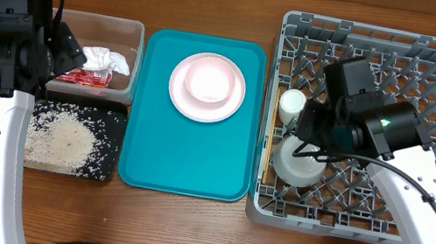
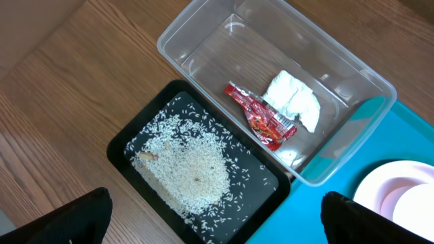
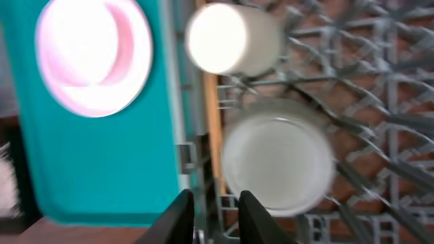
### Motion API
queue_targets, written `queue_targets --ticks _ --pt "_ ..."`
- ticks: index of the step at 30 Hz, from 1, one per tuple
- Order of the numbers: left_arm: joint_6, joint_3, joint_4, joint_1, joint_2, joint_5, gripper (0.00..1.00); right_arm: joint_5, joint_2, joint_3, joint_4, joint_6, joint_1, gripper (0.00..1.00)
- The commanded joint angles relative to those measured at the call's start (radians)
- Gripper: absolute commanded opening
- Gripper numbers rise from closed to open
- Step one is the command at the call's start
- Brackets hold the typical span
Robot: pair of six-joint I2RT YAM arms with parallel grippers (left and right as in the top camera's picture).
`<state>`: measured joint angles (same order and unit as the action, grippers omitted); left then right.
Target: Sort waste into correct bins and load items into the dishwasher
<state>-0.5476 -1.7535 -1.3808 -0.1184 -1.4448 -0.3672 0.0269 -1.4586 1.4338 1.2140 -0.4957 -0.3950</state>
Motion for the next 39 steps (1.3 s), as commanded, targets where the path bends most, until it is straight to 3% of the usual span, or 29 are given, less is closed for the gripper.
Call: queue_targets --ticks 1,11,20,26,39 --pt "0.009 -0.016 0.001 0.001 0.0 0.002 1.0 0.119 -0.015 0.019 -0.034 0.055 -0.021 0.27" --pt "0.009 -0.016 0.0 0.001 0.0 0.002 1.0 0.093 -0.045 0.005 -0.211 0.058 -0.092 0.36" --pt "0.009 -0.016 0.0 0.001 0.0 0.002 1.0 -0.173 -0.129 -0.017 -0.445 0.058 -0.127 0.49" --pt "0.009 -0.016 0.0 0.001 0.0 0.002 1.0 -0.305 -0.23 -0.017 -0.557 0.063 -0.125 0.63" --pt "0.009 -0.016 0.0 0.001 0.0 0.002 1.0 -0.304 -0.456 -0.017 -0.765 0.104 -0.108 0.63"
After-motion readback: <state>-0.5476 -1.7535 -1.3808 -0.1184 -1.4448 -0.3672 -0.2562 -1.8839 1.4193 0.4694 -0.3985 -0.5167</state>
